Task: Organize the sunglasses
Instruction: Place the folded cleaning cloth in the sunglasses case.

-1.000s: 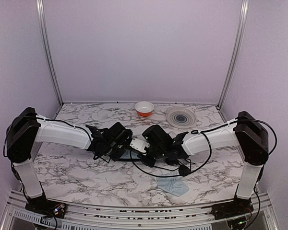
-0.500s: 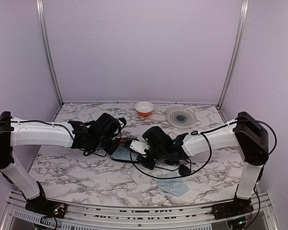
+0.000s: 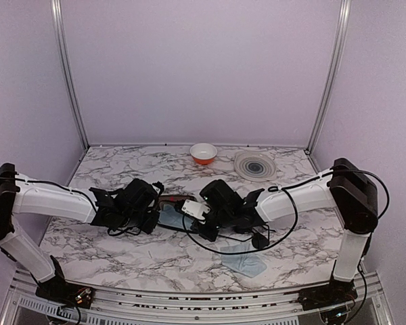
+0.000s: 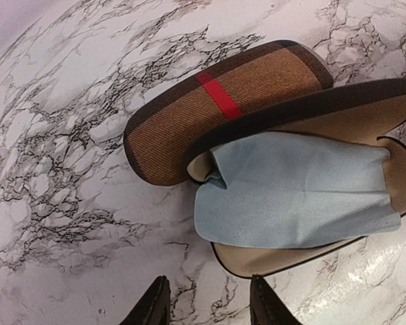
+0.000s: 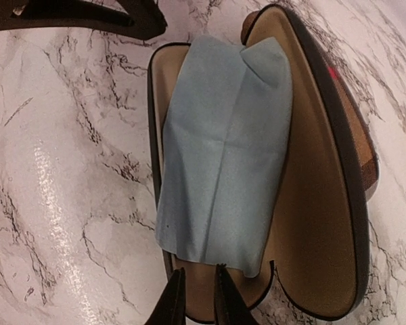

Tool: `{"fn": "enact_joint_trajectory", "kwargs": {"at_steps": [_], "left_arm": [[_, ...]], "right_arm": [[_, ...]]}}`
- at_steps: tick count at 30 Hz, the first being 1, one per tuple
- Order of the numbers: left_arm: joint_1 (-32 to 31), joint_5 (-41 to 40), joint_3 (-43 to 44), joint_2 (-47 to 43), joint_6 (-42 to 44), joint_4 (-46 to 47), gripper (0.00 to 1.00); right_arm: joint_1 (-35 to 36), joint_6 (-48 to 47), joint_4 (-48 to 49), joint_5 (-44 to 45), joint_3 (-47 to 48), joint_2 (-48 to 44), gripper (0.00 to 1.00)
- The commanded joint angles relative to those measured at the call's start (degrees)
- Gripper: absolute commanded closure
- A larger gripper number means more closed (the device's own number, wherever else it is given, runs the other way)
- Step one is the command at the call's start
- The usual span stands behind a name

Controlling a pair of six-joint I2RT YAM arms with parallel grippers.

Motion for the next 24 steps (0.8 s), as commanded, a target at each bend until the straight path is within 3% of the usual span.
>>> {"fn": "enact_joint_trajectory", "kwargs": {"at_steps": [1, 14, 24], "left_arm": [[2.2, 4.3, -1.8, -1.1, -4.6, 9.1, 0.59], [5.2, 8.1, -1.5, 5.0, -4.6, 14.1, 0.6], [5.2, 9.3, -4.2, 3.6, -5.3, 15.5, 0.6]], "right_arm": [[0.5, -0.1, -0.2, 0.2, 2.9, 2.7, 0.84], [0.5, -1.9, -2.2, 1.8, 5.8, 6.8, 0.83], [0.1, -0.4, -6.0, 2.8, 7.9, 11.5, 0.86]]}}
